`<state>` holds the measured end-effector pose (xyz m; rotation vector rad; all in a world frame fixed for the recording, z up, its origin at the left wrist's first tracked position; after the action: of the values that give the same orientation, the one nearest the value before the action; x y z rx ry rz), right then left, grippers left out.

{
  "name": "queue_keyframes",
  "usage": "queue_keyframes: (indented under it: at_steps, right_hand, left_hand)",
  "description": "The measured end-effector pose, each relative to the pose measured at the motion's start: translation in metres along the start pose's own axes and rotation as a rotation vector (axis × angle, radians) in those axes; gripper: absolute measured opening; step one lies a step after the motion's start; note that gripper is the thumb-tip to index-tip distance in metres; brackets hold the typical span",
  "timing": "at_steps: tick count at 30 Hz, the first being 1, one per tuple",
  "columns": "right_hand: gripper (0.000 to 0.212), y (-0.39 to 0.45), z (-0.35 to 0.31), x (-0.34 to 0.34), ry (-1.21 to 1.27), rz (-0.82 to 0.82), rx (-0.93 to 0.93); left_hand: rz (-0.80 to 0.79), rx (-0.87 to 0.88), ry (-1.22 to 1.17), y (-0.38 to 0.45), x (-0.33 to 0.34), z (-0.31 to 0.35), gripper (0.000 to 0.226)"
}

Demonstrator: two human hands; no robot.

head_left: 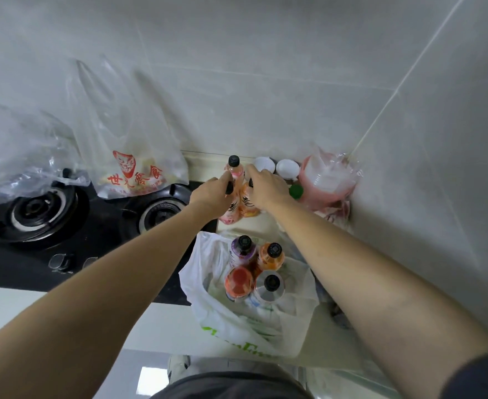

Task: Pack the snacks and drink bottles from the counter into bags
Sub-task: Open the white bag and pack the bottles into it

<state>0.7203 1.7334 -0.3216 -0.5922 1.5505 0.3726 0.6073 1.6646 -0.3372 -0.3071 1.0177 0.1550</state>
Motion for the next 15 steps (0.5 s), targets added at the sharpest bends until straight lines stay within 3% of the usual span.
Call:
queue_keyframes:
  at_steps: [7,15]
  right_hand:
    - [0.033,-0.012,0.004,0.005,0.004,0.055,-0.015]
    - [0.027,-0.051,-0.006,-0.041,0.125,0.178,-0.087]
  left_hand:
    - [0.095,0.064,-0.01,-0.013,0.001,0.006,0.025]
    - [0.275,0.117,-0.234,-0.066,-0.06,-0.002,0.025]
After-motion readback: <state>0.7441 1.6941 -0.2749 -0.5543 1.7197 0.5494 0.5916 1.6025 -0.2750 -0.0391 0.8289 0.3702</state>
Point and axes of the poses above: each hand's wrist, its own y-axis towards the middle knuckle, its own x-axis out of the palm, z = x × y, the point moved 10 cm from there along y, towards the middle knuckle, and after that the axes turned 8 degrees about -y, right-handed, at the moved point
